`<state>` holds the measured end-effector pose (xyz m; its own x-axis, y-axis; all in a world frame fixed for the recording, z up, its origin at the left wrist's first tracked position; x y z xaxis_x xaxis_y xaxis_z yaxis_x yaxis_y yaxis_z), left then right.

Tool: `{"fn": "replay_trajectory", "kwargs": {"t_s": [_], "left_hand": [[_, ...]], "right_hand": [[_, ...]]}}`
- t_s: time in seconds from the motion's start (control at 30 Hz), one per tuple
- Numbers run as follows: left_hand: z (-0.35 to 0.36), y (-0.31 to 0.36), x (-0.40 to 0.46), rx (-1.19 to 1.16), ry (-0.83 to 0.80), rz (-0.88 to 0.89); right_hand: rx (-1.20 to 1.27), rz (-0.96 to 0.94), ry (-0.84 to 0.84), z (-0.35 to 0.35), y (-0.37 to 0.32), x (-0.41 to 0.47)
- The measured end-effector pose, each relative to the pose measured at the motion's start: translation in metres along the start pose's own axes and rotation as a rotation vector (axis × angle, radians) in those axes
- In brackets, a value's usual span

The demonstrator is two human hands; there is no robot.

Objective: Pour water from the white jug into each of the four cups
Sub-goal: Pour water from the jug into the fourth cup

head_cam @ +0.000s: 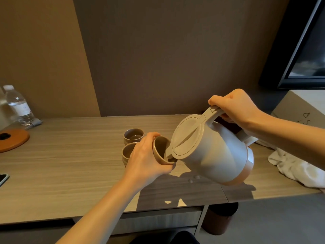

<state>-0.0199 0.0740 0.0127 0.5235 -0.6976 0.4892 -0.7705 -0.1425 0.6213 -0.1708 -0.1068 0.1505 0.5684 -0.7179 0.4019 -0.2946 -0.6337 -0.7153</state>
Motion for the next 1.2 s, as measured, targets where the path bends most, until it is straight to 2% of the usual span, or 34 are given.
{"fn": "replay_trajectory", "kwargs": {"t_s": [0.77,1.2], "left_hand": [[0.015,-0.012,-0.025,-0.121,0.032,-0.148],[0.018,-0.015,-0.034,-0.170,0.049,-0.211]], "right_hand": [[-0.154,-0.085,-0.077,0.011,-0.013,-0.003],[-0.156,-0.093,-0.091,0.016,-0.011,-0.004]]}}
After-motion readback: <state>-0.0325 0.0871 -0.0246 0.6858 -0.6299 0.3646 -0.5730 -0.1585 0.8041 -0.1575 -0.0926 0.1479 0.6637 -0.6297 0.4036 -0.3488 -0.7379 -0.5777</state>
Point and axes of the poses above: each hand's wrist, its own x-axis towards the middle knuckle, its own z-axis out of the palm, y = z × x, the point moved 6 cm from there along x, towards the middle knuckle, and after that the axes turned 1 degree about z, right-handed, at the moved point
